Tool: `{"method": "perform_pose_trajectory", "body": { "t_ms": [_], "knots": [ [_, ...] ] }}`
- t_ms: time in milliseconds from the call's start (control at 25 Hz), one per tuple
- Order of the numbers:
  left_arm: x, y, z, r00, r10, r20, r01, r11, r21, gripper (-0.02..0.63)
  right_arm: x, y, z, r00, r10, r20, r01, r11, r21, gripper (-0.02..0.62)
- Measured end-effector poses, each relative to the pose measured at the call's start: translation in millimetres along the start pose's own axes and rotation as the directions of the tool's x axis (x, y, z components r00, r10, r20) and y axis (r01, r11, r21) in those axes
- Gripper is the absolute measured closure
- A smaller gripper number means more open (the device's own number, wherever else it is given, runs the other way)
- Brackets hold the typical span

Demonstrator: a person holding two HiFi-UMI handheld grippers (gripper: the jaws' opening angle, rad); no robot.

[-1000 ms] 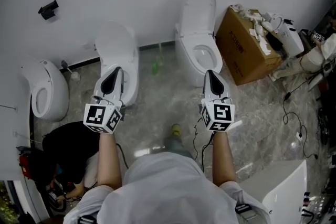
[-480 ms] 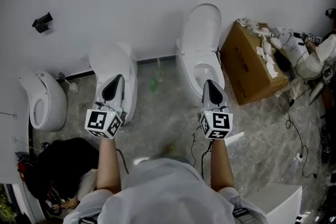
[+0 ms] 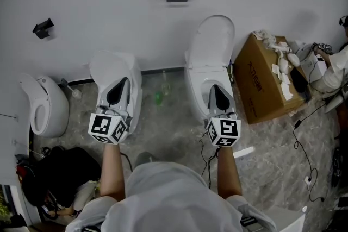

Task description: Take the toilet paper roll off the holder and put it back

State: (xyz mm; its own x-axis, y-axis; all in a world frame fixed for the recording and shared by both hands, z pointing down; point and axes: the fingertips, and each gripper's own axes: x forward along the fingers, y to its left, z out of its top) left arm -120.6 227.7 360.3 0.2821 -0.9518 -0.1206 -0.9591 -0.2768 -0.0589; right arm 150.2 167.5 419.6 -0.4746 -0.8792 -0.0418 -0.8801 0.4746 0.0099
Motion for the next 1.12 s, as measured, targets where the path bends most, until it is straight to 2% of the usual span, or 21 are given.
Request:
{"method": "perform_pose_trajectory", "body": {
  "t_ms": [240, 480, 1120],
  "knots": [
    [38.4, 16.3, -10.8, 1.0, 0.002, -0.012, -0.002, 1.0, 0.007, 0.607, 40.8, -12.5, -12.1, 1.0, 0.007, -0.022, -0.007, 1.0, 0.006, 0.591],
    [82.8, 51.4, -20.7, 1.0, -0.007, -0.001, 0.007, 1.0, 0.0, 0.607, 90.7, -20.3, -15.5, 1.0, -0.009, -0.021, 0.01, 1.0, 0.016, 0.591],
    [261.0, 212.4, -41.0, 0.999, -0.039, 0.017, 0.039, 0.998, -0.04, 0.607, 323.4, -30.5, 0.8, 0.998, -0.056, -0.024, 0.055, 0.998, -0.019, 0.591]
  ]
}}
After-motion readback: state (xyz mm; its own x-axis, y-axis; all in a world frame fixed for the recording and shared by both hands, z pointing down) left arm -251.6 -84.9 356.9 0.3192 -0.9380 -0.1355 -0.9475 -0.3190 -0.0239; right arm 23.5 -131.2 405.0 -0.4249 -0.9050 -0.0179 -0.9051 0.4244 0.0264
